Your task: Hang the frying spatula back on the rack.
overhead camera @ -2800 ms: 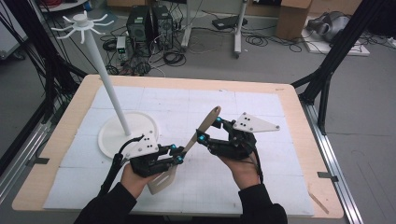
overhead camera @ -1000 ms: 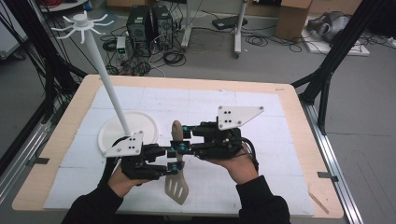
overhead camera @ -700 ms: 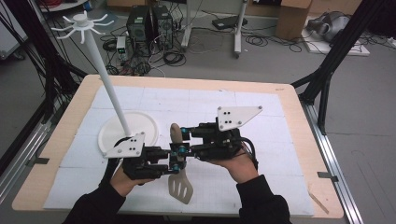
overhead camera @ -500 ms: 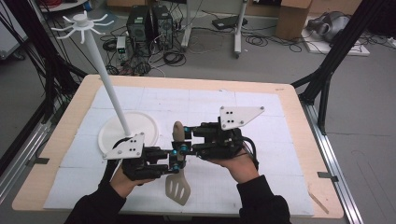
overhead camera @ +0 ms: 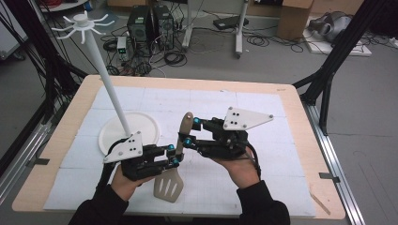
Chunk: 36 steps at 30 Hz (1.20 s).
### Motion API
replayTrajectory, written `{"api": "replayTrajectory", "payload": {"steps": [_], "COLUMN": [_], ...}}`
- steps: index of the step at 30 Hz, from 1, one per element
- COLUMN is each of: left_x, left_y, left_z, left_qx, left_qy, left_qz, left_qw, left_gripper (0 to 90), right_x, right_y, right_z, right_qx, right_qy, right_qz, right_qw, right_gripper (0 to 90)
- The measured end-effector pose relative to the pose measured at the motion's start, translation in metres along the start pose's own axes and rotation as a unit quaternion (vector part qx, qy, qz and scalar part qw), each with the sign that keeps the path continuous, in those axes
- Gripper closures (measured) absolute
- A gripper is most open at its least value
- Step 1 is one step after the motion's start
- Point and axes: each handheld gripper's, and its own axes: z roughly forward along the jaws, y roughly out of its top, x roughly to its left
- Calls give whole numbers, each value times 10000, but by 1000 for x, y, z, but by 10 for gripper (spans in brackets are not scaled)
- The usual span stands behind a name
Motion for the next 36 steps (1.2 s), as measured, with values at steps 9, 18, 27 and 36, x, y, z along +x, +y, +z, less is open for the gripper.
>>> {"api": "replayTrajectory", "payload": {"steps": [9,18,27,36], "left_x": [-1,1,2,15], "left_y": [0,0,1,9], "left_z": [1,0,-1,-19], "left_qx": [-43,-162,-109,-171], "left_qy": [-37,-694,-639,84], "left_qz": [-75,-32,-81,-301], "left_qw": [10000,9975,9979,9994], "left_gripper": [775,769,777,780], "right_x": [1,-1,-2,-8], "right_y": [1,2,-2,-11], "right_z": [2,-1,1,-23], "right_qx": [7,-41,-2,-336], "right_qy": [179,915,1008,-166], "right_qz": [250,154,131,394], "right_qw": [9995,9957,9948,9985], "right_gripper": [726,737,730,319]}}
